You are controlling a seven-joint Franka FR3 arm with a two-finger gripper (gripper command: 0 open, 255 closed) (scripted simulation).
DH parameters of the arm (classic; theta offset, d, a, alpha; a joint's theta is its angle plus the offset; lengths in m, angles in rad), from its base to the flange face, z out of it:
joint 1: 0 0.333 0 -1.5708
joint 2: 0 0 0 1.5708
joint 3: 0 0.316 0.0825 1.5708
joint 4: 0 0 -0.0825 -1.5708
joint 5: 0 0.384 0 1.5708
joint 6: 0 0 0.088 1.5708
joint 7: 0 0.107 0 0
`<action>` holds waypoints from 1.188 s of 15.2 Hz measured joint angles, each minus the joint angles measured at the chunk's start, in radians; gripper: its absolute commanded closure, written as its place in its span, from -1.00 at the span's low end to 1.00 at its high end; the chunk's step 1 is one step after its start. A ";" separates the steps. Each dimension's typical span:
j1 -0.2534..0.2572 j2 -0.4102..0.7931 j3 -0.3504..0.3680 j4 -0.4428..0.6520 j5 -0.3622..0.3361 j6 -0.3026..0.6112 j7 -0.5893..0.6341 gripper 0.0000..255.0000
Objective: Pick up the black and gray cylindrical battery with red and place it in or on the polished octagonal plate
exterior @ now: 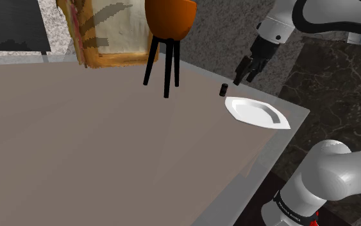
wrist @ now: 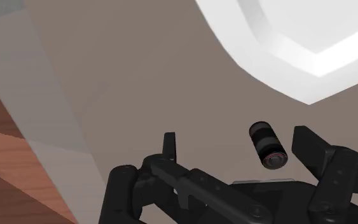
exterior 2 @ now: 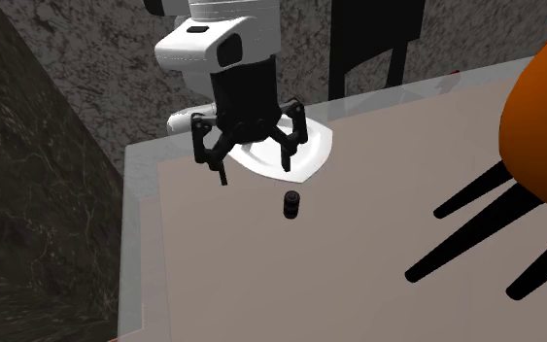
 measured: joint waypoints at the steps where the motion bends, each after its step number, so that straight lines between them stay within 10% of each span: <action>1: 0.000 0.000 0.000 0.000 0.000 0.000 0.000 -1.00; 7: -0.001 0.337 0.054 0.309 0.041 -0.211 0.089 -1.00; 18: 0.002 0.343 0.062 0.221 0.050 -0.144 0.097 -1.00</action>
